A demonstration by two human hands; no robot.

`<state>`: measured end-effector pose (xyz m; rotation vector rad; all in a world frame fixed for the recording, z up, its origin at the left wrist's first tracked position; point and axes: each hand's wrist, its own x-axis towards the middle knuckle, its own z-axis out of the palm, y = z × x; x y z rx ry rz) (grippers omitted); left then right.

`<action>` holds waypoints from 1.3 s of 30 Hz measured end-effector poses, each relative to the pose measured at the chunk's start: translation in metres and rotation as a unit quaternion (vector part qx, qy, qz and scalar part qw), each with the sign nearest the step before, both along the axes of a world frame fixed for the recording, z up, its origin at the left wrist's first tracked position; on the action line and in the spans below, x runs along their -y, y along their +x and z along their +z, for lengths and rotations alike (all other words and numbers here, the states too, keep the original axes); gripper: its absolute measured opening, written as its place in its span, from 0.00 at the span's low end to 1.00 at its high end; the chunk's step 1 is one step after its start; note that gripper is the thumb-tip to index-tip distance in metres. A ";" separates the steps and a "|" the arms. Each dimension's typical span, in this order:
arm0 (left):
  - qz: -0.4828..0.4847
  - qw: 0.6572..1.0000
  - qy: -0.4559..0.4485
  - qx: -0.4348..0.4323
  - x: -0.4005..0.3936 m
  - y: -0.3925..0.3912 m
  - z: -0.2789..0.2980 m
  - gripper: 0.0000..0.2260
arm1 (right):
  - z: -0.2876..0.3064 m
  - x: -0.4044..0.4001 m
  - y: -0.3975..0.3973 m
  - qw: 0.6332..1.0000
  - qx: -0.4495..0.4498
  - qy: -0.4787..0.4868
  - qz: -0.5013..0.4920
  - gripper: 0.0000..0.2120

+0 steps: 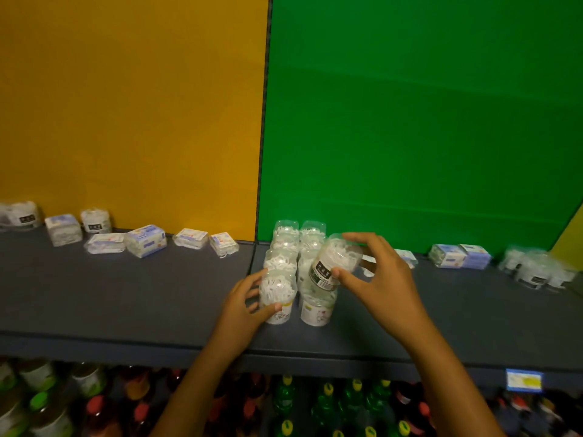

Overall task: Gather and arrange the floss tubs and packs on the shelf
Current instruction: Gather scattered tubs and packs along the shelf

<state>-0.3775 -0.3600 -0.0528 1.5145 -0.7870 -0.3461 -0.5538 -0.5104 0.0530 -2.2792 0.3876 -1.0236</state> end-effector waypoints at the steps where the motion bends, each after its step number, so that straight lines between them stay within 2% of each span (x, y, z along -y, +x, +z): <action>1: 0.009 1.000 0.012 0.015 -0.001 -0.002 0.000 0.28 | -0.001 0.001 -0.005 1.000 -0.001 -0.001 0.005 0.22; 6: 0.069 0.989 0.087 0.103 -0.009 -0.015 0.016 0.34 | -0.007 0.011 -0.035 1.000 0.006 -0.004 0.016 0.22; 9: 0.105 0.969 0.100 0.200 -0.007 -0.031 0.039 0.32 | -0.008 0.022 -0.056 1.000 0.013 -0.007 0.002 0.22; 13: 0.119 0.922 0.127 0.345 0.012 -0.058 0.071 0.26 | -0.005 0.043 -0.082 1.000 0.013 0.002 -0.022 0.22; 19: 0.116 0.860 0.154 0.472 0.075 -0.093 0.096 0.24 | 0.000 0.094 -0.112 0.998 -0.023 0.013 -0.050 0.23; 29: -0.011 0.880 0.126 0.458 0.223 -0.114 0.079 0.20 | -0.001 0.197 -0.157 0.988 -0.035 0.003 -0.149 0.23; 39: -0.090 0.868 0.117 0.475 0.338 -0.147 0.069 0.20 | -0.008 0.274 -0.214 0.971 -0.029 -0.011 -0.237 0.23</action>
